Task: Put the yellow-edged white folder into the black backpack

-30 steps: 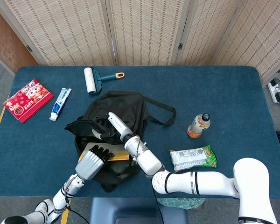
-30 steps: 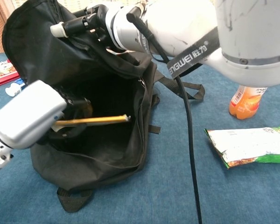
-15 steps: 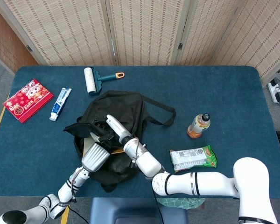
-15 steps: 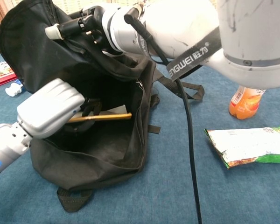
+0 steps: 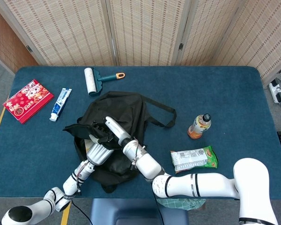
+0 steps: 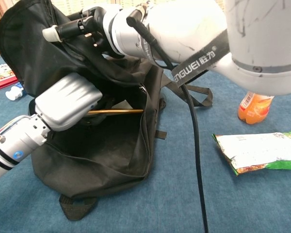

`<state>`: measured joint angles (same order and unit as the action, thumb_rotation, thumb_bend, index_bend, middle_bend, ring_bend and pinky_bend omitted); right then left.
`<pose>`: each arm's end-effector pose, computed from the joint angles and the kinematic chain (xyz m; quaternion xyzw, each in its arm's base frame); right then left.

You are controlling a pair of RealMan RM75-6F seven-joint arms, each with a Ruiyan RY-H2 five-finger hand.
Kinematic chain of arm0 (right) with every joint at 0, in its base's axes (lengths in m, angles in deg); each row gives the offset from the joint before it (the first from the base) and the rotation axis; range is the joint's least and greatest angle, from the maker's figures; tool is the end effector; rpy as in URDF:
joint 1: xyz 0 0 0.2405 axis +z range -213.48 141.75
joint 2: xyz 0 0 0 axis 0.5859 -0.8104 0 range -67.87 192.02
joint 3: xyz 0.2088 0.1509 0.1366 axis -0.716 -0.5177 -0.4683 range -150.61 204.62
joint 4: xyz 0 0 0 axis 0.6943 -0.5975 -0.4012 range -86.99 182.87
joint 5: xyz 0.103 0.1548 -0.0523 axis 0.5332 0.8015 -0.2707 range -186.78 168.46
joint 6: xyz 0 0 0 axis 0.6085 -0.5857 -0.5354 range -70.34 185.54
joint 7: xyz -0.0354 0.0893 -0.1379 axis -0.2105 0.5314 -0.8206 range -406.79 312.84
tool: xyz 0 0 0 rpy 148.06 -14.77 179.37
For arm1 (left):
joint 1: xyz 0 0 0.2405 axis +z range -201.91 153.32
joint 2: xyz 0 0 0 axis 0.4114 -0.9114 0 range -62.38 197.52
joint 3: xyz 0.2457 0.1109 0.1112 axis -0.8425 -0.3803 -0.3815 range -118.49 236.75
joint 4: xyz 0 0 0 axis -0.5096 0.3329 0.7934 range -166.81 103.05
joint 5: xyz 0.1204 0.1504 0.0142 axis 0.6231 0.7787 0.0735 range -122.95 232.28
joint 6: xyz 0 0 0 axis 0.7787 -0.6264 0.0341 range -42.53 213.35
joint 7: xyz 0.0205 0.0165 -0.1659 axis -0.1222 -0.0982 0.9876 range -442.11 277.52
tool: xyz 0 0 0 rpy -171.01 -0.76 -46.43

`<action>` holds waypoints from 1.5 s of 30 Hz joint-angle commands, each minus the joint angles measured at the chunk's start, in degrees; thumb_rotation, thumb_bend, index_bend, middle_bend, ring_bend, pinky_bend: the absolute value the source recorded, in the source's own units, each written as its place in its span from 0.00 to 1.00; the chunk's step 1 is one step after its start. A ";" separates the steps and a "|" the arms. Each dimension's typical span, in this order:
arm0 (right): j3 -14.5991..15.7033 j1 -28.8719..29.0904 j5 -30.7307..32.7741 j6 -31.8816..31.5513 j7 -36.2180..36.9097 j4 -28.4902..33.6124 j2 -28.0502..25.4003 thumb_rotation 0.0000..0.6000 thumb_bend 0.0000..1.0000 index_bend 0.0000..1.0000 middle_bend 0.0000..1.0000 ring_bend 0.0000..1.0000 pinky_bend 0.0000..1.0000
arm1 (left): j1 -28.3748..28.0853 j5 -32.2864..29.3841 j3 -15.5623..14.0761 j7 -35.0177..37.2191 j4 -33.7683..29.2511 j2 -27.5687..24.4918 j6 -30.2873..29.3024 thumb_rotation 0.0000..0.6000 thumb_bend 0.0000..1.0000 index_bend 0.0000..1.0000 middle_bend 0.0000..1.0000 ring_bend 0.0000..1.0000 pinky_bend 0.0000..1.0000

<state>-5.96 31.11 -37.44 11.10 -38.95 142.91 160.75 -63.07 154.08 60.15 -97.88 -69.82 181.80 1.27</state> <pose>0.0734 -0.3921 -0.0475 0.5013 -0.7121 0.4901 0.0367 -0.1611 0.3442 -0.0752 -0.7582 -0.0167 -0.4626 0.4592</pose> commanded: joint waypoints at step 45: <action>-0.33 0.58 1.03 -0.52 0.47 -3.39 0.35 1.00 0.78 0.84 0.51 0.52 0.66 | 2.74 -21.97 6.31 -29.45 -42.37 -13.40 17.64 1.00 0.00 0.00 0.12 0.14 0.28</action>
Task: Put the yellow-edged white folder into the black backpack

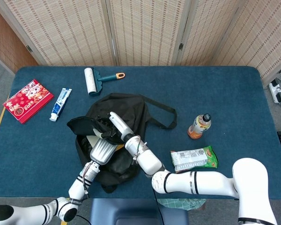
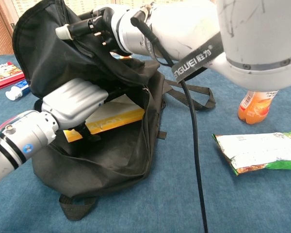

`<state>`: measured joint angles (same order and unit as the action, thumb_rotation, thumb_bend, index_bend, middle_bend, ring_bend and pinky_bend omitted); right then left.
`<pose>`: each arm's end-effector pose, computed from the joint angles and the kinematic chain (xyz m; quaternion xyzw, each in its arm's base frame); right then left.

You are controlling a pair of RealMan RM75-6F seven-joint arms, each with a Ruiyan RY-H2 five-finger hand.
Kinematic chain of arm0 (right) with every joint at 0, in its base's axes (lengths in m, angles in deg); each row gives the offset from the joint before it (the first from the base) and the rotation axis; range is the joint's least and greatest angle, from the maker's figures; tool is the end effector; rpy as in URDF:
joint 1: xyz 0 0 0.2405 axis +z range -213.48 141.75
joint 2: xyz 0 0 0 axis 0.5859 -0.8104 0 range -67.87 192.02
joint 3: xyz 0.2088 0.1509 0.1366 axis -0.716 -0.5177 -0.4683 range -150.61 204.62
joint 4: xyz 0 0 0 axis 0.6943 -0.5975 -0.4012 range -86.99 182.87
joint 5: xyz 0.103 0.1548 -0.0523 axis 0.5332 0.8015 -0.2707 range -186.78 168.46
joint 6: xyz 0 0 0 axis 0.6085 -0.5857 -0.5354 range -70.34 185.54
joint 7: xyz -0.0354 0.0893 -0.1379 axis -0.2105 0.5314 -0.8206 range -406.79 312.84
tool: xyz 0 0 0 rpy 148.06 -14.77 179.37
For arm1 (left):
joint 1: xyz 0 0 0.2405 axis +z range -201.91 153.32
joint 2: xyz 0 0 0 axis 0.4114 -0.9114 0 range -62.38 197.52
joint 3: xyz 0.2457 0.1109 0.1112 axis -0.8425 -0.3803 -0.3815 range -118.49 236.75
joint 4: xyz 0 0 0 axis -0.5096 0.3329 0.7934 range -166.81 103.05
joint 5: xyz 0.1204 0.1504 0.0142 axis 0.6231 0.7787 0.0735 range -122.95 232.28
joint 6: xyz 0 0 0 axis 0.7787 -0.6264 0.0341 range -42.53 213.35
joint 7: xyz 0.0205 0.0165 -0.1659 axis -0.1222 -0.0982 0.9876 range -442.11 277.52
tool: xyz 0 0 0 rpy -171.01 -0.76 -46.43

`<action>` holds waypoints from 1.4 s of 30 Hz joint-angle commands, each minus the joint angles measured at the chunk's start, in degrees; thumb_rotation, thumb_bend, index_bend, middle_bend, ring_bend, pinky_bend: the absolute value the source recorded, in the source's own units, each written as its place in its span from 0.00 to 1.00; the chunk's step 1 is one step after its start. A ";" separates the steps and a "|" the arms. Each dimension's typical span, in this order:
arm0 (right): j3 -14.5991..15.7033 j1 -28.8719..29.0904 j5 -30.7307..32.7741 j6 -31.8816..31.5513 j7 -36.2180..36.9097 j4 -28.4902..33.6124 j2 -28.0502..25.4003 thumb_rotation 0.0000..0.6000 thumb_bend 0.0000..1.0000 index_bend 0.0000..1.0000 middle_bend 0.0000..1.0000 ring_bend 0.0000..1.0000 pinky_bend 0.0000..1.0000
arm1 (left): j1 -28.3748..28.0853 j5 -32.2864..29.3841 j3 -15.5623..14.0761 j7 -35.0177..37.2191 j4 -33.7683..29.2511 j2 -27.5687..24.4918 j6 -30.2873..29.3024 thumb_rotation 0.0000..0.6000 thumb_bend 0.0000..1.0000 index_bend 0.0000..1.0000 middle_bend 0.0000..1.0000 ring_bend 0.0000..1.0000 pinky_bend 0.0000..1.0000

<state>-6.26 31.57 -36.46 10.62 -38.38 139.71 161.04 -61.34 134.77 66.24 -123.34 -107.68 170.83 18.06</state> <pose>0.0665 -0.4074 -0.0469 0.4856 -0.7157 0.4986 0.0585 -0.1455 0.3374 -0.0635 -0.7799 -0.1639 -0.3673 0.4795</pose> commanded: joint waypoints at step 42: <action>5.20 -6.75 -12.43 7.76 3.23 3.15 -5.56 1.00 0.72 0.67 0.43 0.42 0.56 | 18.89 4.76 -4.78 29.03 -11.96 -21.59 -20.87 1.00 0.15 0.57 0.55 0.48 0.59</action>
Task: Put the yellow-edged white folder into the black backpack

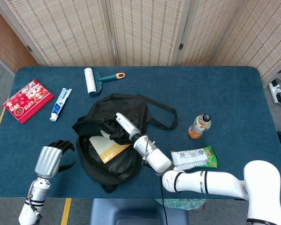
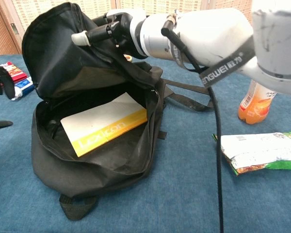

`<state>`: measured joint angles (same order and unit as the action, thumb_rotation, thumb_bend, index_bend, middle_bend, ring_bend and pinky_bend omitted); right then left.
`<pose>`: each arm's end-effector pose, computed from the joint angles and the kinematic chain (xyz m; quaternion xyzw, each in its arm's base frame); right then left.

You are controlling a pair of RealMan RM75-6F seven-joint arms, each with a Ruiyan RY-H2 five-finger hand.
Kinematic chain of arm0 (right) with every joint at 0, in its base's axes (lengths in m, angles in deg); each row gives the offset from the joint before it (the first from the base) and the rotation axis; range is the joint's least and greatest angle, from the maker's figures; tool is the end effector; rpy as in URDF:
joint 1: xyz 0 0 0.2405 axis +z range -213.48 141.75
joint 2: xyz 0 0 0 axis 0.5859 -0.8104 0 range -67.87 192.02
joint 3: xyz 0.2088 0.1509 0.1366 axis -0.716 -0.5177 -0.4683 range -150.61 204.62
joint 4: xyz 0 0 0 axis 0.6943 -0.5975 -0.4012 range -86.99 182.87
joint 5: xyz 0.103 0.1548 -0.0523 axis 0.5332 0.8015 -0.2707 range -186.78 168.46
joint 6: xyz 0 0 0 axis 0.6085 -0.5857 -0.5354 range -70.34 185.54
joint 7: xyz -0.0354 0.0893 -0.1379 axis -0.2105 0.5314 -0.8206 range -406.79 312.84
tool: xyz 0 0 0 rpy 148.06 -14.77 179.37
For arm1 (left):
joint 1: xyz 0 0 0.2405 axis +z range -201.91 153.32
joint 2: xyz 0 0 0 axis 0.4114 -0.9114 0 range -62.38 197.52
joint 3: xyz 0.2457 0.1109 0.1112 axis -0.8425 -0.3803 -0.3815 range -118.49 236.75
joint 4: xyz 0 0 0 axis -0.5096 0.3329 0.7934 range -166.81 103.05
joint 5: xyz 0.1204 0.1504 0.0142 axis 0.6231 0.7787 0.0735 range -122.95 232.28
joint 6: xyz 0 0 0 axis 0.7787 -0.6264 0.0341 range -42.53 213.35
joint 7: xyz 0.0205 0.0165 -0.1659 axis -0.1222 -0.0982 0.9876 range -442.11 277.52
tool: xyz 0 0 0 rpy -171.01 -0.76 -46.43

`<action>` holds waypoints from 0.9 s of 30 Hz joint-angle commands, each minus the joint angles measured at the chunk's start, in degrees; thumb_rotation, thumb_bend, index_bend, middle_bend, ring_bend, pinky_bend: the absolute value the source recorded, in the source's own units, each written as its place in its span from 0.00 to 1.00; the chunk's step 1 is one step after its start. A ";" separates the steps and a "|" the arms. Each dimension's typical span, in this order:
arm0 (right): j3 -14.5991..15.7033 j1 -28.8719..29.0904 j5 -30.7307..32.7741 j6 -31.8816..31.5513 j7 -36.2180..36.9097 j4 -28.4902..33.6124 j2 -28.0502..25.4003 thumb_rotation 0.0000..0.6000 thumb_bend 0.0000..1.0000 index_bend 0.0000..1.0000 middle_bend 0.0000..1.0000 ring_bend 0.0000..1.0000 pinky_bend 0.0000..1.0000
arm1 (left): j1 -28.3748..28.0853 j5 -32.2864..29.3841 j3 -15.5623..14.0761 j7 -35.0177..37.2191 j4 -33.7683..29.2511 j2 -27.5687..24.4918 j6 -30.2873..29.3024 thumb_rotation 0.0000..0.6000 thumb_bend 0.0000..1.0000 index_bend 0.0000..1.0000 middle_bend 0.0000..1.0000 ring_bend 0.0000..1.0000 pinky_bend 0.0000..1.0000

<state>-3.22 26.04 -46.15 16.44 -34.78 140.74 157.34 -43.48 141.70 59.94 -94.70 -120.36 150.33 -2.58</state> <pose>0.0343 -0.4038 -0.0380 0.5267 -0.6931 0.4891 0.0552 -0.2536 0.2687 0.0843 -0.6373 -0.3165 -0.4743 0.5183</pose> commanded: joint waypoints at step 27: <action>22.94 -24.87 -34.81 -25.63 -24.38 24.57 -25.24 1.00 0.44 0.46 0.37 0.34 0.49 | 2.92 -12.53 6.86 -4.45 2.56 -7.46 5.44 1.00 0.15 0.52 0.54 0.48 0.52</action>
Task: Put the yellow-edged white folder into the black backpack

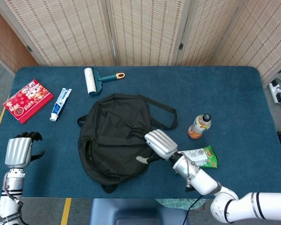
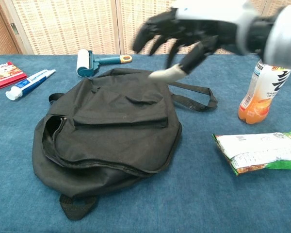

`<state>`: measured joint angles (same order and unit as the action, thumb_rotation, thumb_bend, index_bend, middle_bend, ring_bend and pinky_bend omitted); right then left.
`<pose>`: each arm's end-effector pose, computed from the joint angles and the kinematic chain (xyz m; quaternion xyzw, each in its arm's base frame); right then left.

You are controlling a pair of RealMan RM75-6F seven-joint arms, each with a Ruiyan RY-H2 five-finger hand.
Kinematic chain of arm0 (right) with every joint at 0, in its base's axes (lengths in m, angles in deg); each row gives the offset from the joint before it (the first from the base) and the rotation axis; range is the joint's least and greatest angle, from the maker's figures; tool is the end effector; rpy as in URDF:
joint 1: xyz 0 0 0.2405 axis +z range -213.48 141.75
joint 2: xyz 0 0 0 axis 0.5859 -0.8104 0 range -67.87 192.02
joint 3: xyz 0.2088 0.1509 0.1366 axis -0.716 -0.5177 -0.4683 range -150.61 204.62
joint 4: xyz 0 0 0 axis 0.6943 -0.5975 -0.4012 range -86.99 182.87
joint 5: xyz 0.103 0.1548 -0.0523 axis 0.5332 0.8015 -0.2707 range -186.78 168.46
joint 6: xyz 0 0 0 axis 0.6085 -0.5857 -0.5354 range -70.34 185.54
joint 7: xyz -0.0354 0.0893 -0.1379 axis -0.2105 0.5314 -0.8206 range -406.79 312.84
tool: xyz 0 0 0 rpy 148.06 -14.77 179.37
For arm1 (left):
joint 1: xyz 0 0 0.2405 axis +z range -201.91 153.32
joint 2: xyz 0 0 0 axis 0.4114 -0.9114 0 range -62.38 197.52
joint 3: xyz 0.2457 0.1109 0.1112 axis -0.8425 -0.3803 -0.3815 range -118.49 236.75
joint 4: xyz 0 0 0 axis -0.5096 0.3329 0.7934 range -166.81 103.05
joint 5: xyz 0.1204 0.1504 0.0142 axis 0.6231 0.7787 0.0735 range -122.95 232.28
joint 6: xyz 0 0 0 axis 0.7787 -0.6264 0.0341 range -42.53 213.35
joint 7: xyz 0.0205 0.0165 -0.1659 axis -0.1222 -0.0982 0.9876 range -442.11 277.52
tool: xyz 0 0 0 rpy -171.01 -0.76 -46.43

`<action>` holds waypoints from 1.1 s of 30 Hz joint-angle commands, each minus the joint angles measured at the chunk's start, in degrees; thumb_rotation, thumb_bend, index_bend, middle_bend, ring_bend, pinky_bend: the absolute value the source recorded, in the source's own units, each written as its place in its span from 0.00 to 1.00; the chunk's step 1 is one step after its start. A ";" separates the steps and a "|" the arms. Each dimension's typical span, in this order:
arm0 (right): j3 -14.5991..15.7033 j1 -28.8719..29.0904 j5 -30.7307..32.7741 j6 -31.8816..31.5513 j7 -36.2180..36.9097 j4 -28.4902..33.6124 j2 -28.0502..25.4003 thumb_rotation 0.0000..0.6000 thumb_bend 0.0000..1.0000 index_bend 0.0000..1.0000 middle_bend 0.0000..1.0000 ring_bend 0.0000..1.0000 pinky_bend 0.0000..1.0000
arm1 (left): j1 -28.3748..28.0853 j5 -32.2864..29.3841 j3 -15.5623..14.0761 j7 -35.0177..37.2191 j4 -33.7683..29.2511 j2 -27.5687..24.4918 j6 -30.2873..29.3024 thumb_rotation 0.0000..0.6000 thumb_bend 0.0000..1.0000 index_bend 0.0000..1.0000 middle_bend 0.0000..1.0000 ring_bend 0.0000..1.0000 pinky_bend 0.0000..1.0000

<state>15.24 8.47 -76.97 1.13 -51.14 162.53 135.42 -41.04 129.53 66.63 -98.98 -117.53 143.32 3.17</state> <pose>-0.0735 -0.3298 0.0645 0.7093 -0.4588 0.4863 0.2234 -0.3167 0.2905 0.1437 -0.6012 -0.3166 -0.3620 0.6381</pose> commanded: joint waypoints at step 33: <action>15.74 -36.12 -16.35 -34.04 -1.31 -16.11 -6.52 0.67 0.30 0.00 0.07 0.00 0.08 | 10.15 9.29 -7.36 5.07 -8.40 -6.85 -6.62 1.00 0.12 0.19 0.20 0.16 0.14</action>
<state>31.05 -27.27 -92.95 -32.73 -52.90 146.74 128.81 -31.21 138.46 59.51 -94.16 -125.92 136.48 -3.11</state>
